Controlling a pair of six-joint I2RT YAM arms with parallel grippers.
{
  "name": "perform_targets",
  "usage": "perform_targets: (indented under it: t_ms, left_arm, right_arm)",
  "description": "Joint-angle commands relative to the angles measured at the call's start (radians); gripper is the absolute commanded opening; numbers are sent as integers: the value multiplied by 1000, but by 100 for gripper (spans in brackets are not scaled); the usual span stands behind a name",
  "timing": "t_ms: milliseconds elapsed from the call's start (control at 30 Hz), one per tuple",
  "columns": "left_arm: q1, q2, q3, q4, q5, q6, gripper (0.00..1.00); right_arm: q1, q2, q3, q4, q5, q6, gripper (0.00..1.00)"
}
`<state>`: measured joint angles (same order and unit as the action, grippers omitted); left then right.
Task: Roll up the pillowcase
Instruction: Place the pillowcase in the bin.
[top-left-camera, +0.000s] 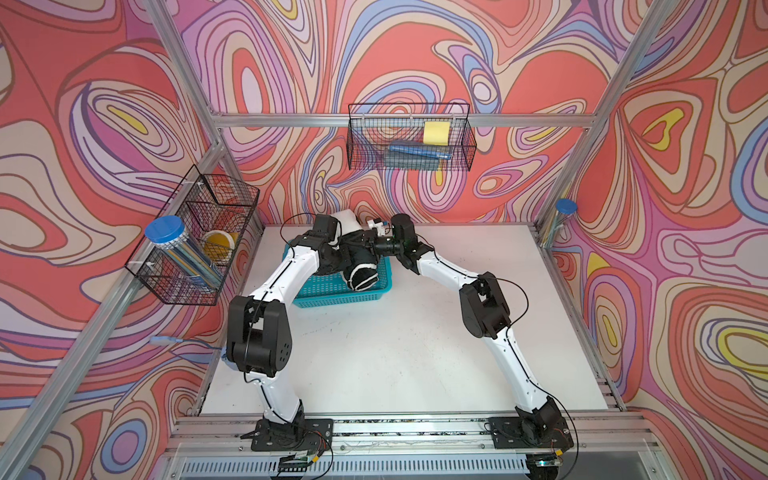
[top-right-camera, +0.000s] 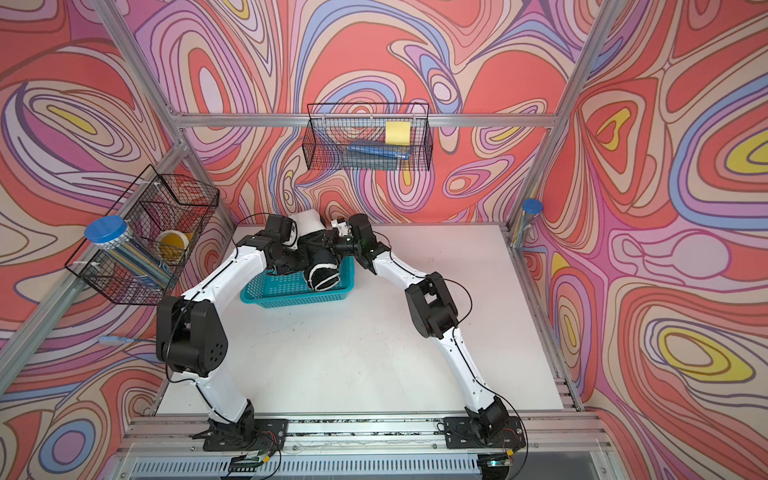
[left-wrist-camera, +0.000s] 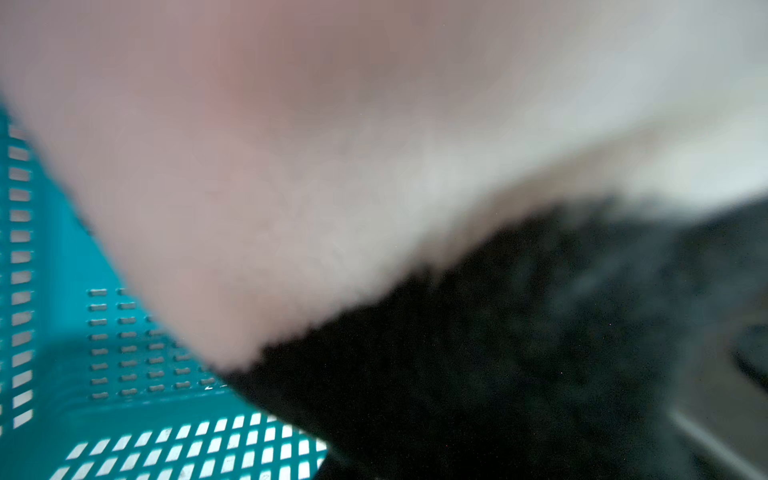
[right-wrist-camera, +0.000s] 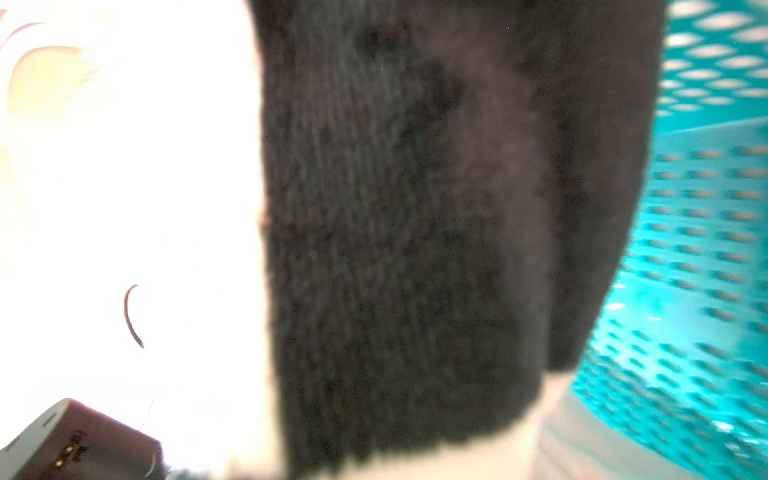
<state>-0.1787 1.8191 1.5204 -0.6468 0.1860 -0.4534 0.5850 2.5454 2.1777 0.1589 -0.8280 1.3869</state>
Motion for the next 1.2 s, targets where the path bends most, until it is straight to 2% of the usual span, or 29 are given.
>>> perform_targets:
  t_ms: [0,167,300,400,600,700,800,900,1033,1167]
  left_arm:
    - [-7,14,47,158,167,50,16]
    - [62,46,61,140,169,69,16]
    - [107,66,95,105,172,78,16]
    - [114,68,103,77,160,101,16]
    - [120,72,106,47,135,110,17]
    - [120,67,107,31,105,105,28]
    - [120,42,108,13,54,104,44]
    - [120,0,112,-4,-14,102,53]
    - [119,-48,124,20,-6,72,56]
    - [104,-30,169,40,57,19,53]
  right_arm:
    - [128,-16,8,-42,-89,-67,35]
    - [127,-9,-17,-67,-73,-96,36]
    - [122,-6,5,-175,-62,-149,39]
    - [121,-12,39,-329,-42,-243,42]
    - [108,-29,2,-392,-5,-294,46]
    - [103,-21,15,-431,13,-325,47]
    - [98,-7,48,-473,28,-350,48]
    - [93,5,69,-505,36,-362,49]
    - [92,18,90,-572,53,-403,50]
    - [92,20,64,-581,67,-408,51]
